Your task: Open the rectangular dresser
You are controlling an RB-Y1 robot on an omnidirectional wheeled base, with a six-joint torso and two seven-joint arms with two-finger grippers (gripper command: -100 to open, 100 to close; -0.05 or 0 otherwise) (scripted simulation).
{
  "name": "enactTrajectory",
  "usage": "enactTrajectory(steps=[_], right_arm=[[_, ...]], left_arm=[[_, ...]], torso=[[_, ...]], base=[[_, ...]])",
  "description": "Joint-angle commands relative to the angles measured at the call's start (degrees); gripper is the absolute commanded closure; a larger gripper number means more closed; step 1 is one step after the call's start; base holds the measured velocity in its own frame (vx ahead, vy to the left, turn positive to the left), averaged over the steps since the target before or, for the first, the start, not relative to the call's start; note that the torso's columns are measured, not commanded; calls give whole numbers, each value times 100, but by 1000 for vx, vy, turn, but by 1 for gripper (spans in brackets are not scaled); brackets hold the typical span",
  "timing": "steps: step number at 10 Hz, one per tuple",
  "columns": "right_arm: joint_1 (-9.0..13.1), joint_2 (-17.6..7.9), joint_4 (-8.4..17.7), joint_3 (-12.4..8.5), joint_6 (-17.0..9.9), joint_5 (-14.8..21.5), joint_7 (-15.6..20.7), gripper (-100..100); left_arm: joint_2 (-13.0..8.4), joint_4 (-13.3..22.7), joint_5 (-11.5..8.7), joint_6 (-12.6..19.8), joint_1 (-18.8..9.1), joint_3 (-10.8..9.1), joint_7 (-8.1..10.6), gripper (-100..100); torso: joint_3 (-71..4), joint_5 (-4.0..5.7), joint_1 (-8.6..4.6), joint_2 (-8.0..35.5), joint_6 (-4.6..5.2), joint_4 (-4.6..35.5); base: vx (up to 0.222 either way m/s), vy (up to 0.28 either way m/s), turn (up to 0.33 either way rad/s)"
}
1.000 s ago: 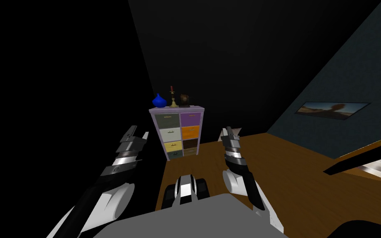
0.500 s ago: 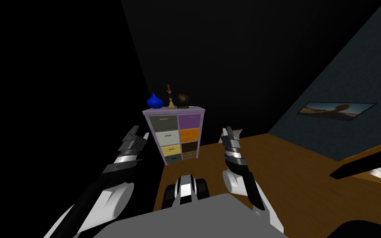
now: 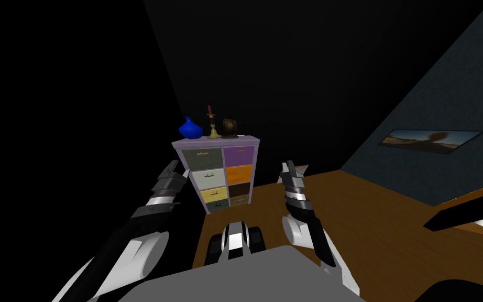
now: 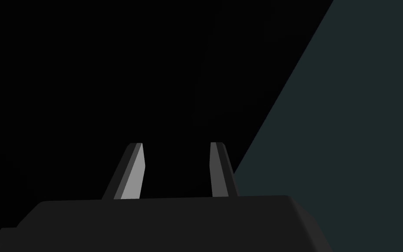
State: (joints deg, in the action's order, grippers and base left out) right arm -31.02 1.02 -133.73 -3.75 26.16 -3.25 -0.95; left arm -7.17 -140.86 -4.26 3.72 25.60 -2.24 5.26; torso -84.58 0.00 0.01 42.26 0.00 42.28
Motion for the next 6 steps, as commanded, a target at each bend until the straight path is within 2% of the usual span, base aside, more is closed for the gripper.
enactTrajectory(steps=[1, 6], right_arm=[[0, 0, 0, 0, 0, 0, 0, 0], [0, 0, 0, 0, 0, 0, 0, 0]], left_arm=[[-2, -61, 12, 323, -22, -18, -28, -100], [67, -138, 26, 891, -69, -64, -75, -100]], torso=[[-6, -1, 4, -9, 0, -3], [1, 1, -4, 3, 0, 1]], base=[[127, -30, -14], [120, -34, -13]])
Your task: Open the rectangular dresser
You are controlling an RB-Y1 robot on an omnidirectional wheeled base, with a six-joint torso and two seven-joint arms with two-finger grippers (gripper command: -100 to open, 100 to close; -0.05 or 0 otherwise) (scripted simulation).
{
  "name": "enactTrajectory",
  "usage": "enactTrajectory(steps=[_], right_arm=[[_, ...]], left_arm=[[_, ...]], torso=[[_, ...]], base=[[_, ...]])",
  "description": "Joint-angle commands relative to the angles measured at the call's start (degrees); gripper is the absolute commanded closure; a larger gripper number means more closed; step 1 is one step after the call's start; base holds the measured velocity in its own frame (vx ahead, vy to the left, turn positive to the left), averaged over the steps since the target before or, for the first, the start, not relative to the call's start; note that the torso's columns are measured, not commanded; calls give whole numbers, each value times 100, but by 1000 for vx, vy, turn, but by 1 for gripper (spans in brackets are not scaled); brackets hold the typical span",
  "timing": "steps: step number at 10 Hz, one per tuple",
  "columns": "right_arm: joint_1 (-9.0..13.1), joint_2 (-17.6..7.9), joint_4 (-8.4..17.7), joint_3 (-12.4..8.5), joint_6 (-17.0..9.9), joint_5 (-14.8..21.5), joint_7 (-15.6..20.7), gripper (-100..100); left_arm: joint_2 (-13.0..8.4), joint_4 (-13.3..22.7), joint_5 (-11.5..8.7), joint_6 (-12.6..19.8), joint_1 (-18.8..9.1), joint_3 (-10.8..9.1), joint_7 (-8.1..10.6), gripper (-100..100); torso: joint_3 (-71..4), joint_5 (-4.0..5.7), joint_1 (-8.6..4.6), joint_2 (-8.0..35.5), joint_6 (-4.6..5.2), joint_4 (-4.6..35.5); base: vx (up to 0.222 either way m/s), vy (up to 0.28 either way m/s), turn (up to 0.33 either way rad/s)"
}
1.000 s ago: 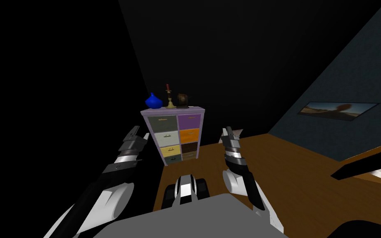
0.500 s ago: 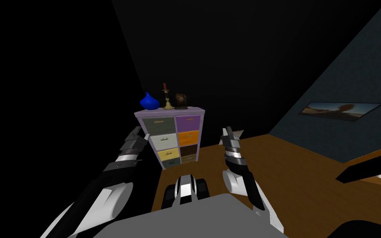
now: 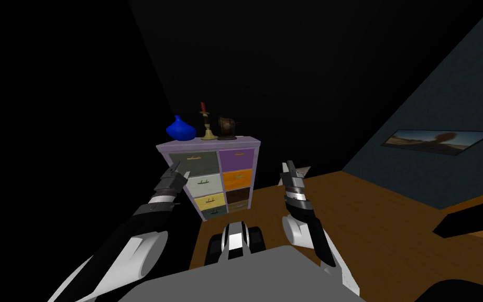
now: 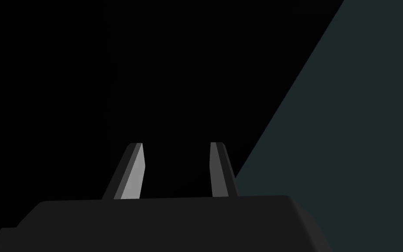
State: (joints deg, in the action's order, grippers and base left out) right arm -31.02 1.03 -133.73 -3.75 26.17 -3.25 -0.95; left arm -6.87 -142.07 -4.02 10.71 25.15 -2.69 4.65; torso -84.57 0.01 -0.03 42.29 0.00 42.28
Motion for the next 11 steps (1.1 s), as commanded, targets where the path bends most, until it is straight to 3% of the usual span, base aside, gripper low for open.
enactTrajectory(steps=[1, 4, 5, 7, 8, 9, 11], right_arm=[[0, 0, 0, 0, 0, 0, 0, 0], [0, 0, 0, 0, 0, 0, 0, 0], [0, 0, 0, 0, 0, 0, 0, 0], [1, 0, 0, 0, 0, 0, 0, 0], [0, 0, 0, 0, 0, 0, 0, 0], [1, 0, 0, 0, 0, 0, 0, 0], [3, 0, 1, 0, -1, 0, 0, 0]], left_arm=[[72, -33, 6, 293, -33, -27, -22, -100], [278, -123, 15, 623, -61, -53, -49, -100], [226, -101, 11, 549, -57, -51, -41, -100], [234, -393, 1, 779, 28, -72, -26, -100], [234, -324, 5, 734, -10, -71, -32, -100], [235, -176, 9, 624, -37, -56, -39, 100], [206, -384, -14, 726, -6, -70, -20, 100]], torso=[[0, -2, 8, -1, 0, 0], [-2, -1, 2, -4, 0, -1], [-2, 0, 1, -2, 0, -1], [5, -2, 8, 5, 0, 3], [-5, -2, 7, -8, 0, -2], [3, -2, 5, 7, 0, 1], [12, -25, 15, -2, 5, -29]], base=[[107, -20, -12], [111, -22, -14], [44, -10, 1], [98, -3, -14], [48, 0, -1], [-49, 13, 19], [-63, -4, 16]])
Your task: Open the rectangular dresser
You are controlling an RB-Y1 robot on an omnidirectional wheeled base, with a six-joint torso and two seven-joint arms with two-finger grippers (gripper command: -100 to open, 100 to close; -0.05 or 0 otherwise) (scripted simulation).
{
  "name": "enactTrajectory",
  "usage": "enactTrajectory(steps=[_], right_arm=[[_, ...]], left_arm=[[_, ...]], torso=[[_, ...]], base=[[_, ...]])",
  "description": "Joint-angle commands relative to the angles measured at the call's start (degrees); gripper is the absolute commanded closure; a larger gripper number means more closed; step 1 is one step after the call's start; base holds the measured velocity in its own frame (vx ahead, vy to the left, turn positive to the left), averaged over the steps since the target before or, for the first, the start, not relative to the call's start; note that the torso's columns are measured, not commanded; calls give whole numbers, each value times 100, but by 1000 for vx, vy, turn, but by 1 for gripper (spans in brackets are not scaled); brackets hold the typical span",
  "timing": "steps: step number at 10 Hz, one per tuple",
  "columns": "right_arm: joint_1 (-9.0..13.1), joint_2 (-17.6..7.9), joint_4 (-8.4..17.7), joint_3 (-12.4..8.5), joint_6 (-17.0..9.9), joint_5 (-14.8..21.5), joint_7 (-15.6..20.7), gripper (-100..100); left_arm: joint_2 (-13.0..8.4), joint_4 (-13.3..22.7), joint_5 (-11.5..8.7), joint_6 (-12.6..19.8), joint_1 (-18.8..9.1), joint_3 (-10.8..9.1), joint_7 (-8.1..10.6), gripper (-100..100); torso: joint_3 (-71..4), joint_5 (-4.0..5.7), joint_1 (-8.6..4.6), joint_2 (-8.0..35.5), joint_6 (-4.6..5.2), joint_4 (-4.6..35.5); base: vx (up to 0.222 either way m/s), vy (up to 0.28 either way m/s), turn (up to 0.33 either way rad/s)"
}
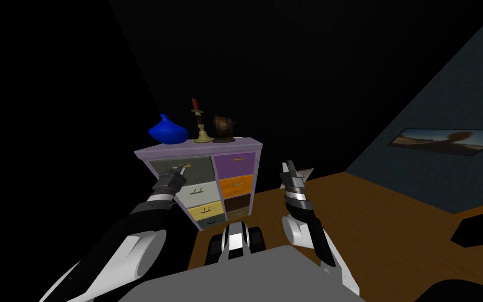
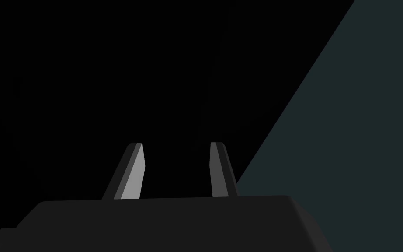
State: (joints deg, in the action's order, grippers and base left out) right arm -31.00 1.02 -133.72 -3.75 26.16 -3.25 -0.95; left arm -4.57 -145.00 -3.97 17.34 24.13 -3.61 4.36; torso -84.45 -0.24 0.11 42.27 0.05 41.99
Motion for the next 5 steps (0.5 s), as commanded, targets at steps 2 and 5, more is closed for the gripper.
enactTrajectory(steps=[2, 5], right_arm=[[1, 0, 0, 0, 0, 0, 0, 0], [0, 0, 0, 0, 0, 0, 0, 0]], left_arm=[[-43, -160, -34, 111, 168, 37, 17, 100], [-68, -234, -53, 115, 240, 53, 26, 100]], torso=[[0, 11, -17, 8, 0, 8], [-36, 20, -5, -40, -3, 15]], base=[[-165, -24, 21], [-127, -11, 10]])
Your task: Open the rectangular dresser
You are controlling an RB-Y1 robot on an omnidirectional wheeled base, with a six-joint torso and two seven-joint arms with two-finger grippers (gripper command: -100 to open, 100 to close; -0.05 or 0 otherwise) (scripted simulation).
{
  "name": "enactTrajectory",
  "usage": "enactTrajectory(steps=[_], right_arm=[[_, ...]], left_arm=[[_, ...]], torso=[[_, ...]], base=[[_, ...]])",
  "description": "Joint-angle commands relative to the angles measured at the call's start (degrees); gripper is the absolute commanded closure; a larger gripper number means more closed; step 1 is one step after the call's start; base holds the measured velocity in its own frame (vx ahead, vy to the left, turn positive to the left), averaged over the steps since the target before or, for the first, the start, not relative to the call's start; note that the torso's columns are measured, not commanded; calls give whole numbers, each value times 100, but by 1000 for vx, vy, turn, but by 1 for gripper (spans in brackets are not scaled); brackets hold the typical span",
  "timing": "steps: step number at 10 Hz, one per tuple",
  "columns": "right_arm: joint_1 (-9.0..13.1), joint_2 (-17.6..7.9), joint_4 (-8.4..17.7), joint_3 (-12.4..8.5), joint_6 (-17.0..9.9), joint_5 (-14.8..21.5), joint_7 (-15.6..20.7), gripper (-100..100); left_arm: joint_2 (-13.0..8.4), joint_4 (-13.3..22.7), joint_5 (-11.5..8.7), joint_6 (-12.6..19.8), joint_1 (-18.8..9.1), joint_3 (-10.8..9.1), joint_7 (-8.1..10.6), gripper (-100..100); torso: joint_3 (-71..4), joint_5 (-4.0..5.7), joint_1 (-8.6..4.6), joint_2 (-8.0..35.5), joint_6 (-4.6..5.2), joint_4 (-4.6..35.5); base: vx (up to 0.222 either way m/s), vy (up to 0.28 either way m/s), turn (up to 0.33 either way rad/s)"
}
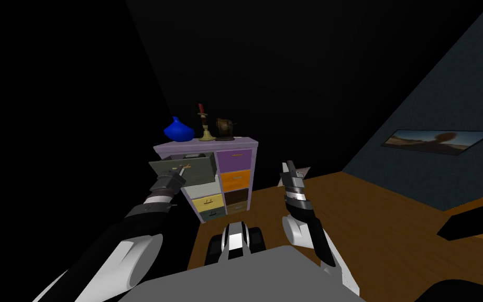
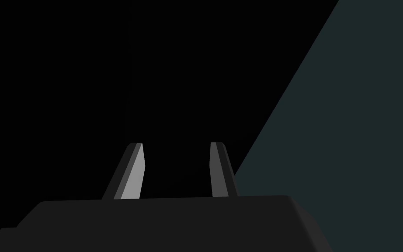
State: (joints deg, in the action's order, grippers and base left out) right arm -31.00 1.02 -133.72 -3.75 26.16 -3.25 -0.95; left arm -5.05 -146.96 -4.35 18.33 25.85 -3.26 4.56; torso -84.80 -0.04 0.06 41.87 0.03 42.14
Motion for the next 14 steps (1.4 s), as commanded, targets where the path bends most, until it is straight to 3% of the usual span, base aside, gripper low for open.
enactTrajectory(steps=[1, 3, 4, 6, 9, 11, 14], right_arm=[[0, 0, 0, 0, 0, 0, 0, 0], [2, 0, 0, 0, 0, 0, 0, 0], [2, 0, 0, 0, 0, 0, 0, 0], [0, 0, 0, 0, 0, 0, 0, 0], [-1, 0, 0, -1, 0, 0, 0, 0], [0, 0, 0, 0, 0, 0, 0, 0], [0, 0, 0, 0, 0, 0, 0, 0]], left_arm=[[-34, -62, -24, 27, 114, 31, 9, 100], [-61, -112, -43, 48, 204, 55, 16, 100], [27, 157, 118, 138, -140, -61, -1, -100], [27, 157, 118, 138, -309, -61, -1, -100], [196, 660, 440, 402, -903, -245, -44, -100], [196, 730, 440, 402, -1219, -245, -44, -100], [365, 1293, 762, 667, -1820, -429, -87, -100]], torso=[[9, -3, -1, 18, -1, -3], [33, -11, 3, 43, 0, -4], [22, -13, 4, 26, -1, -9], [-10, -9, 15, -17, 3, -13], [17, 0, 0, 32, -3, 8], [37, 4, -5, 60, -3, 21], [21, 4, -5, 38, -3, 13]], base=[[-206, -18, 22], [-200, -14, 13], [-162, -3, -73], [-51, 27, -25], [-71, 30, -65], [-72, 26, -18], [-78, 25, -59]])
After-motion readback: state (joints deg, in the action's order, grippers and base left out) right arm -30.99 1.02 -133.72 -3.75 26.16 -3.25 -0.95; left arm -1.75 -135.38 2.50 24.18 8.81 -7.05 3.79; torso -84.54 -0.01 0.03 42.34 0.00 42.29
